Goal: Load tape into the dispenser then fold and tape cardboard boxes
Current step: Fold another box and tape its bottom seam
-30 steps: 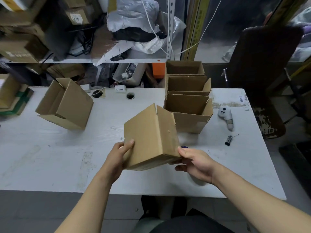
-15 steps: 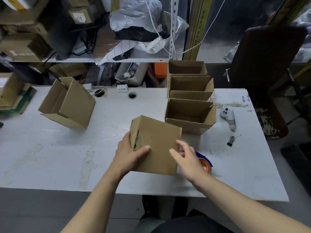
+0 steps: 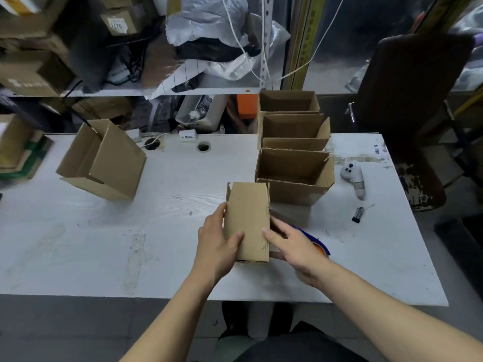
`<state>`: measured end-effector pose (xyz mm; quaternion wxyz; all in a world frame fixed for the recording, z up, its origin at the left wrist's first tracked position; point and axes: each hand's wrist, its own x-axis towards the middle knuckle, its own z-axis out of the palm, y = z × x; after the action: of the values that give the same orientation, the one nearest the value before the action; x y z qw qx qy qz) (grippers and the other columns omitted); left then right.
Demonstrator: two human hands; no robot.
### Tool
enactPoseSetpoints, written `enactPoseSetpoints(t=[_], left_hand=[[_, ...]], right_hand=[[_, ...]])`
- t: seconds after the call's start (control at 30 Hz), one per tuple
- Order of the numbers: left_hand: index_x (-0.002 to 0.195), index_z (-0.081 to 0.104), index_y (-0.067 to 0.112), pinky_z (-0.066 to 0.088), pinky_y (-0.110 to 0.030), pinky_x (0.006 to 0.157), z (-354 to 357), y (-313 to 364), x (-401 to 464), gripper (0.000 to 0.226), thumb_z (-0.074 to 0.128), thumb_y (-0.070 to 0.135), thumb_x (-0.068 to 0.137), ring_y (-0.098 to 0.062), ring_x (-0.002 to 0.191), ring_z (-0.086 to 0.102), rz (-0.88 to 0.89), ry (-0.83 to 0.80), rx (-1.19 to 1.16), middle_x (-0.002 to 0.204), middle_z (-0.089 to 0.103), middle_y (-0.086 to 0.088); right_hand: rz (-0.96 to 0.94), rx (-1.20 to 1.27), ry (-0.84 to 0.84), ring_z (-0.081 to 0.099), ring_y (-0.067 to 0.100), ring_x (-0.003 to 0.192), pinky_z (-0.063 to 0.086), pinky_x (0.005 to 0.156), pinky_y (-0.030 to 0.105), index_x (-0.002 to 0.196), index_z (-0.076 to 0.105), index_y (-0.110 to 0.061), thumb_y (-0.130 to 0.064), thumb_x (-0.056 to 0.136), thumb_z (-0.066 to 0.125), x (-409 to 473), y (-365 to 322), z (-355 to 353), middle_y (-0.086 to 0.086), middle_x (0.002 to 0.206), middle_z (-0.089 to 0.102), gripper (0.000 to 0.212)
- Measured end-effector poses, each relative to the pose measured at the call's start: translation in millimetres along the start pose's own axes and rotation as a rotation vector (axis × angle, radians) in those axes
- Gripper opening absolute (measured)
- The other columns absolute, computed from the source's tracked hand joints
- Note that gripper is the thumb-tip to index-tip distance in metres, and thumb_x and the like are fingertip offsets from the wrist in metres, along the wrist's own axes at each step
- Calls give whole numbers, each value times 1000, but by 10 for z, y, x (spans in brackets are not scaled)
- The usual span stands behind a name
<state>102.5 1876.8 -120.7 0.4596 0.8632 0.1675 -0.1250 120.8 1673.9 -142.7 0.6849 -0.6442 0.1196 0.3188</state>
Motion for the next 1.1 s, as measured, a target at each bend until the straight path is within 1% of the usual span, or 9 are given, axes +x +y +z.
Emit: enactPoseSetpoints(t=[0.13, 0.23, 0.3, 0.43, 0.57, 0.7, 0.87, 1.03, 1.1], left_hand=[[147, 40, 50, 52, -51, 103, 2, 19, 35, 60, 59, 35, 91, -23, 125, 55, 1, -25, -42, 141, 55, 21], [147, 39, 50, 50, -53, 104, 22, 39, 37, 56, 53, 30, 97, -24, 130, 48, -13, -28, -63, 132, 58, 18], [148, 37, 50, 48, -52, 106, 30, 41, 25, 55, 48, 29, 99, -23, 130, 47, -8, -26, -61, 134, 57, 17], [151, 34, 55, 52, -40, 104, 33, 11, 8, 56, 48, 24, 106, -11, 123, 60, -9, -46, -144, 138, 54, 25], [151, 32, 58, 55, -32, 94, 32, -33, 24, 55, 49, 27, 108, -6, 116, 64, -24, -65, -194, 141, 55, 23], [150, 31, 60, 52, -44, 107, 42, -44, 31, 56, 48, 29, 106, -13, 127, 60, -25, -50, -180, 146, 54, 20], [151, 32, 58, 54, -44, 105, 49, -40, 36, 56, 48, 29, 106, -12, 125, 61, -17, -71, -190, 148, 53, 21], [152, 28, 60, 51, -48, 109, 69, -56, 39, 57, 47, 33, 105, -16, 130, 58, -30, -56, -164, 151, 51, 18], [153, 28, 58, 51, -49, 109, 71, -64, 40, 57, 47, 33, 106, -16, 130, 58, -29, -53, -166, 151, 50, 18]], right_hand=[[-31, 40, 171, 74, 15, 107, 62, 93, 42, 126, 70, -26, -25, 96, 75, 93, -17, -2, -4, 120, 77, 31], [-32, -42, 266, 74, 23, 96, 64, 85, 41, 107, 69, -13, -25, 92, 79, 186, -39, 25, 8, 106, 75, 22], [-17, -21, 202, 70, 23, 87, 62, 75, 37, 100, 63, -10, -28, 96, 74, 253, -92, 43, 9, 98, 73, 22], [66, 18, 114, 55, 14, 67, 43, 62, 28, 91, 61, -17, -49, 100, 64, 451, -142, -16, 2, 77, 65, 34], [130, 180, 31, 46, 14, 63, 34, 61, 29, 78, 60, -22, -41, 103, 60, 592, -68, -62, 2, 73, 57, 31], [175, 208, -11, 43, 14, 63, 35, 58, 26, 75, 55, -19, -35, 105, 57, 581, -101, -146, 1, 70, 53, 34], [224, 117, 51, 39, 13, 56, 33, 57, 28, 62, 54, -20, -61, 96, 62, 611, -157, -189, 1, 63, 48, 53], [217, 152, 37, 36, 13, 55, 32, 56, 27, 67, 52, -17, -42, 107, 51, 662, -128, -160, 2, 66, 41, 47], [223, 193, 31, 37, 13, 55, 32, 56, 28, 68, 52, -17, -46, 106, 52, 640, -107, -169, 2, 66, 42, 48]])
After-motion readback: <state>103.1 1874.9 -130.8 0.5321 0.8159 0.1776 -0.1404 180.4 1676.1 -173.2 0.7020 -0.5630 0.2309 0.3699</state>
